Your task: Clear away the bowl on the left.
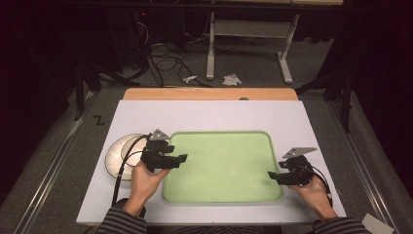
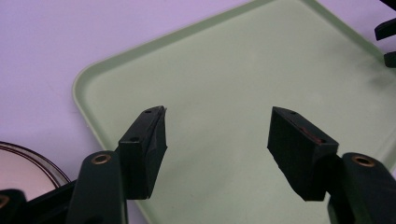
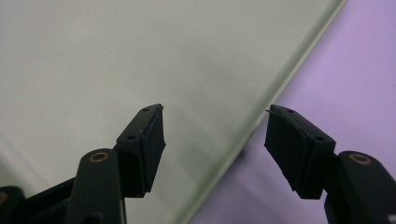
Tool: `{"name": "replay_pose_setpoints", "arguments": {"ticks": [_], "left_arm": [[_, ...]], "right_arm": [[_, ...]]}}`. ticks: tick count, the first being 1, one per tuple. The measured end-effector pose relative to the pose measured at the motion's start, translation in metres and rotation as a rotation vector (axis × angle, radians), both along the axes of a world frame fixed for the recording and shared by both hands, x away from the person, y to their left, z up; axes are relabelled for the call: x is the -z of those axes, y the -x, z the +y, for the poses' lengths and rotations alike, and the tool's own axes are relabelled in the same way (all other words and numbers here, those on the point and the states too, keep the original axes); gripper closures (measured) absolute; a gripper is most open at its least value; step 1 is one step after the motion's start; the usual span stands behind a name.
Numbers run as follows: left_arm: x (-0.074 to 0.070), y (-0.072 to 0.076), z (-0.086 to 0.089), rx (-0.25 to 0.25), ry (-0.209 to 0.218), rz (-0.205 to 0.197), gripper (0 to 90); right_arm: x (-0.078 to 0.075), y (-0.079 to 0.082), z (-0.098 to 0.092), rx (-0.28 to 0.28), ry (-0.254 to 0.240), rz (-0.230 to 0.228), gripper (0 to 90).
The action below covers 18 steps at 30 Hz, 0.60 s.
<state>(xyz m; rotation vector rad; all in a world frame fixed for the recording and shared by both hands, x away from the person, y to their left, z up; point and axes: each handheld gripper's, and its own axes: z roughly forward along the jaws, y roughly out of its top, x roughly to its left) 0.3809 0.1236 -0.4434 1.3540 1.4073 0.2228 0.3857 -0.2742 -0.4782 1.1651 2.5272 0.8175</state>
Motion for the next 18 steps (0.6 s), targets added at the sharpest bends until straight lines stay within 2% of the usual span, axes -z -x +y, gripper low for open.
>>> {"name": "replay_pose_setpoints", "arguments": {"ticks": [4,11,18], "left_arm": [[-0.001,0.0,0.002,-0.004,0.005,-0.003,37.5],[-0.007,-0.001,0.009,-0.027,0.052,0.0,38.9],[-0.008,-0.001,0.012,-0.028,0.046,-0.003,38.9]], "right_arm": [[0.0,0.0,0.0,0.002,0.0,0.001,38.9],[0.0,0.0,0.0,-0.001,-0.001,0.001,39.1],[0.0,-0.001,0.0,0.001,-0.002,0.005,39.3]]}}
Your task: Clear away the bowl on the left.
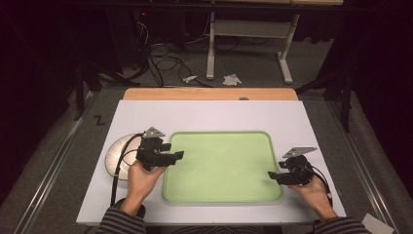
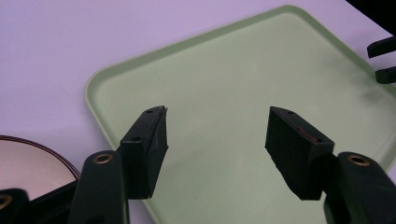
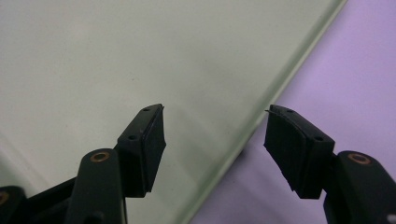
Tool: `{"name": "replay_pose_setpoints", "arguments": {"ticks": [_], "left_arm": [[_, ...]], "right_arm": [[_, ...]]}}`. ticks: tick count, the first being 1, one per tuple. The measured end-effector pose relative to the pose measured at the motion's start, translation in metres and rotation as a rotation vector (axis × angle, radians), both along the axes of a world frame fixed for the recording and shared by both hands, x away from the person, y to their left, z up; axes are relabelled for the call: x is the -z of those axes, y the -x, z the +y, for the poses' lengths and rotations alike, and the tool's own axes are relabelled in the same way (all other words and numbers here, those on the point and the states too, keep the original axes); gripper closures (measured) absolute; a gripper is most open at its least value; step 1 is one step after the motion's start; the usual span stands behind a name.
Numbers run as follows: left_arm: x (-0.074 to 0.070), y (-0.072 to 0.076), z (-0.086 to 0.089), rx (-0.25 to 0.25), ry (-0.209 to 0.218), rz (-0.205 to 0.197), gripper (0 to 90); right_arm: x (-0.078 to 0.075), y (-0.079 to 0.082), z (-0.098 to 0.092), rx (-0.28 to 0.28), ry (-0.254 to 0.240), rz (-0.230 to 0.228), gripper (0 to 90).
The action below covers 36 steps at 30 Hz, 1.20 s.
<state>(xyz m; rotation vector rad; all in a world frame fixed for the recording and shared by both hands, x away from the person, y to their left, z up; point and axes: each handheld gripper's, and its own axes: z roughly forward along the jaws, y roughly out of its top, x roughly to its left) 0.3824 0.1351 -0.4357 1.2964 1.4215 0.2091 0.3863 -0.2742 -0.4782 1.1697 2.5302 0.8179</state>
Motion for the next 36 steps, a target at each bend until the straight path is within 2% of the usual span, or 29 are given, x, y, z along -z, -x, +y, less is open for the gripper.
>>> {"name": "replay_pose_setpoints", "arguments": {"ticks": [7,9,19,22,24,25,29,36], "left_arm": [[-0.005,0.001,0.006,-0.025,0.03,-0.027,40.8],[-0.006,0.001,0.008,-0.031,0.026,-0.035,41.2],[-0.007,0.0,0.012,-0.041,0.025,-0.028,40.8],[-0.009,0.0,0.015,-0.053,0.037,-0.03,40.3],[-0.01,-0.001,0.017,-0.063,0.033,-0.036,41.8],[-0.01,0.0,0.018,-0.067,0.011,-0.041,41.8],[-0.011,-0.001,0.022,-0.081,-0.015,-0.047,42.6],[-0.013,-0.002,0.029,-0.102,-0.016,-0.043,41.5]], "right_arm": [[-0.001,0.001,0.0,-0.006,-0.001,-0.007,39.5],[-0.001,0.001,0.0,-0.01,-0.006,-0.009,39.5],[0.0,0.001,0.0,-0.013,0.001,-0.005,39.5],[0.0,0.001,0.0,-0.012,0.001,-0.004,39.5],[-0.001,0.001,0.0,-0.012,0.001,-0.005,39.5],[-0.001,0.001,0.0,-0.012,0.001,-0.005,39.5],[0.0,0.0,0.001,-0.019,0.006,-0.003,39.5],[0.0,0.001,0.001,-0.018,0.002,-0.003,39.6]]}}
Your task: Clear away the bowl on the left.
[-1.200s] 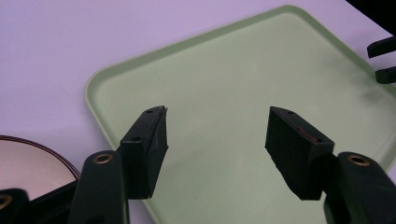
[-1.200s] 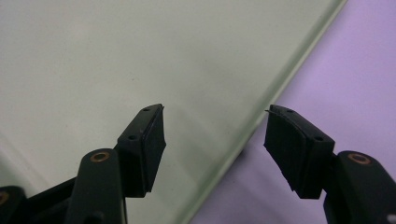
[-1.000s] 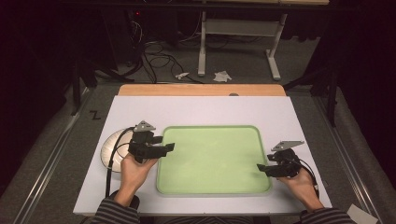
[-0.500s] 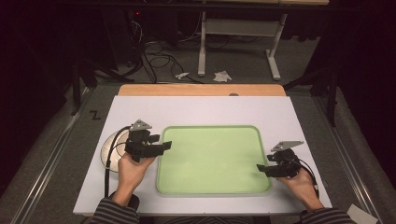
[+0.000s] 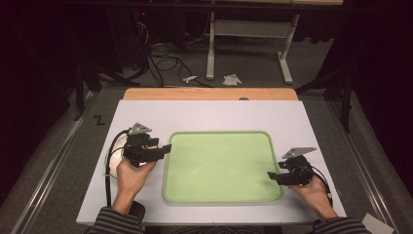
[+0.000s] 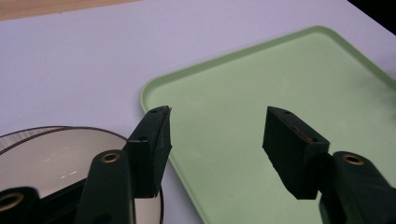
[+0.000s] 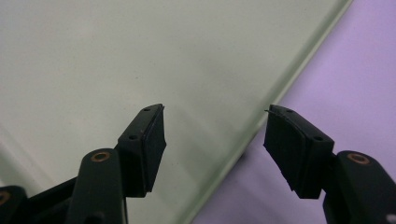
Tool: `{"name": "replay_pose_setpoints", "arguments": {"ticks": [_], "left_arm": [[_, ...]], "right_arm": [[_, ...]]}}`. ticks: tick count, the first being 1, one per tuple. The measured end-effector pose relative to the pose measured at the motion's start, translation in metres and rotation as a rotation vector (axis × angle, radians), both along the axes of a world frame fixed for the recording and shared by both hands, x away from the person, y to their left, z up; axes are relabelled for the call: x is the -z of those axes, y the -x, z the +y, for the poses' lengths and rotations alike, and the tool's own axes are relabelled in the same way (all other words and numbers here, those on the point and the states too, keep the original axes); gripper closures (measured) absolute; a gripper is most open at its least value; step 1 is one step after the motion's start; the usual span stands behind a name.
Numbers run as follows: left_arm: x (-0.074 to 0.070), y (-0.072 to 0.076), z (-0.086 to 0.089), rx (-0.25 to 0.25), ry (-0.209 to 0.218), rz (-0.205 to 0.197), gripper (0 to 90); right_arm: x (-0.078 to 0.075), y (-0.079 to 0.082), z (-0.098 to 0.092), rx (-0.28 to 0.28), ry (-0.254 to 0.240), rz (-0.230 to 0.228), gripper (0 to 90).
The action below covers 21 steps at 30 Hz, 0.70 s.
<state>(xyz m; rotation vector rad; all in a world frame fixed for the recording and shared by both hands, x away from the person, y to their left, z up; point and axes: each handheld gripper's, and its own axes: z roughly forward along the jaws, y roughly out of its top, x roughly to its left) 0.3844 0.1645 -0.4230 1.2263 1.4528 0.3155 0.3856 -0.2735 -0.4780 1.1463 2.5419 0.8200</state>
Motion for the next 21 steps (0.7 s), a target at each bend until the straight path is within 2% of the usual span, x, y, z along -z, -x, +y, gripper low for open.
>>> {"name": "replay_pose_setpoints", "arguments": {"ticks": [2,4,7,14,21], "left_arm": [[-0.001,0.001,0.002,-0.014,-0.011,-0.014,41.5],[-0.002,0.001,0.005,-0.017,-0.003,-0.011,40.5],[-0.001,0.0,0.008,-0.029,-0.022,-0.015,40.3],[0.0,-0.002,0.012,-0.038,-0.028,0.003,39.2],[0.0,-0.001,0.017,-0.067,-0.041,-0.016,41.2]], "right_arm": [[0.0,0.0,0.0,-0.005,0.0,0.002,39.6],[0.0,0.0,0.0,-0.003,0.0,0.0,39.7],[0.0,0.0,0.0,0.0,0.001,0.001,39.8],[-0.001,0.0,0.0,-0.004,0.0,0.002,39.9],[0.0,0.0,0.0,0.0,0.003,0.004,40.0]]}}
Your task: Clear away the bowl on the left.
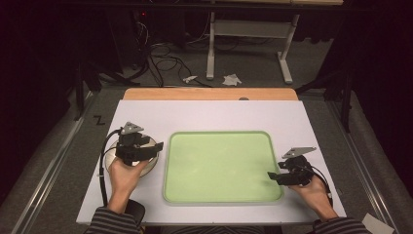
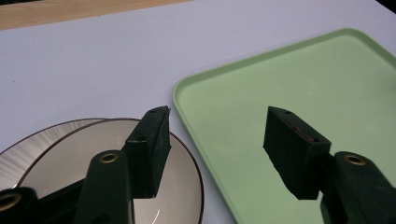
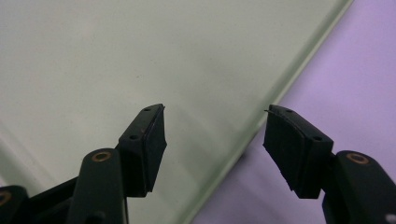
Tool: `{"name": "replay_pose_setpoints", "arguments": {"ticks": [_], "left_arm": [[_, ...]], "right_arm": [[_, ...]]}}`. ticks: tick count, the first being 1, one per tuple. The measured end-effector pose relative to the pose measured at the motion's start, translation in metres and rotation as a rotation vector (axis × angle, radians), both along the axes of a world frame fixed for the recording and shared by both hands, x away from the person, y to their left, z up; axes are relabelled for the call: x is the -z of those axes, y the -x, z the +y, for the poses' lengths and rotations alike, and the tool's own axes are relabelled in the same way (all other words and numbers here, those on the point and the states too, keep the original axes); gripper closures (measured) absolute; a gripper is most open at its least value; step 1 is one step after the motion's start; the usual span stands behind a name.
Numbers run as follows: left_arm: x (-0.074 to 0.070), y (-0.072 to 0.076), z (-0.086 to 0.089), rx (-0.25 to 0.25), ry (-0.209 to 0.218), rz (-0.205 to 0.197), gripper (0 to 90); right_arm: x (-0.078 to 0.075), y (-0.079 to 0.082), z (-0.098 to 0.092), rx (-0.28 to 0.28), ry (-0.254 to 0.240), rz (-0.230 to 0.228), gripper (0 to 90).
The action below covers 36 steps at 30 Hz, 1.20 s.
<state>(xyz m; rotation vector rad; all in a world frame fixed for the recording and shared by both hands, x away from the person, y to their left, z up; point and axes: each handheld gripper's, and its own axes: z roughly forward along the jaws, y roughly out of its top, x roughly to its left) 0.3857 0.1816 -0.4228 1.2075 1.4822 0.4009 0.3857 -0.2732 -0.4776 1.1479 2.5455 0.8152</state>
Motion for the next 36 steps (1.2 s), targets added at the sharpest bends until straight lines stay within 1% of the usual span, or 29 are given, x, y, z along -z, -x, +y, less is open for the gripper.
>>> {"name": "replay_pose_setpoints", "arguments": {"ticks": [1,2,4,8,10,11,12,15,16,18,21,22,23,24,28,31,32,33,36], "left_arm": [[0.0,0.0,0.0,-0.003,0.005,0.0,41.2],[0.0,0.0,0.003,-0.003,-0.003,0.003,41.2],[-0.001,0.0,0.004,-0.011,0.004,0.002,41.2],[-0.001,-0.001,0.008,-0.02,0.003,0.004,41.1],[-0.001,0.0,0.011,-0.027,0.002,0.002,43.0],[-0.002,0.0,0.012,-0.034,0.014,0.0,43.0],[-0.002,0.0,0.014,-0.042,0.007,0.0,44.3],[-0.002,-0.001,0.019,-0.064,0.003,-0.003,44.3],[-0.002,-0.002,0.023,-0.077,0.009,0.002,44.2],[-0.001,-0.002,0.025,-0.084,0.004,0.008,44.2],[0.0,-0.002,0.029,-0.086,0.003,0.015,43.9],[0.0,-0.002,0.029,-0.086,0.003,0.015,43.8],[0.0,-0.003,0.031,-0.094,0.012,0.023,44.0],[0.001,-0.003,0.033,-0.096,0.012,0.028,44.0],[0.002,-0.004,0.04,-0.114,0.019,0.035,44.0],[0.003,-0.005,0.043,-0.122,0.014,0.041,43.0],[0.005,-0.005,0.047,-0.137,0.01,0.047,42.6],[0.006,-0.006,0.048,-0.142,0.009,0.048,42.4],[0.01,-0.007,0.052,-0.164,-0.019,0.06,42.1]], "right_arm": [[0.0,0.0,0.0,0.0,0.0,0.0,40.0],[0.0,0.0,0.0,0.002,0.0,0.002,40.0],[0.0,0.0,0.0,0.0,-0.002,0.003,40.0],[0.0,0.0,0.0,0.001,-0.002,0.004,40.0],[0.0,0.0,0.0,-0.002,0.0,0.0,40.0],[0.0,0.0,0.0,-0.005,0.001,-0.001,40.0],[0.0,0.0,0.0,-0.002,0.001,-0.001,40.0],[0.0,0.0,0.0,-0.002,-0.001,0.002,40.0],[0.0,0.0,0.0,-0.003,0.001,-0.001,40.1],[0.0,0.0,0.0,-0.002,-0.001,0.001,40.1],[0.0,0.001,0.001,0.001,0.003,0.01,40.1],[0.0,0.0,0.001,-0.005,0.007,0.005,40.1],[0.0,0.0,0.001,-0.004,0.007,0.006,40.1],[0.0,0.0,0.001,-0.004,0.006,0.005,40.0],[0.0,0.0,0.0,-0.003,0.006,0.005,40.1],[0.0,0.0,0.0,-0.003,0.006,0.009,40.1],[0.001,0.0,0.0,-0.004,0.004,0.009,40.1],[0.001,-0.001,0.0,-0.004,0.002,0.01,40.0],[0.001,-0.001,0.0,-0.005,0.0,0.015,40.0]]}}
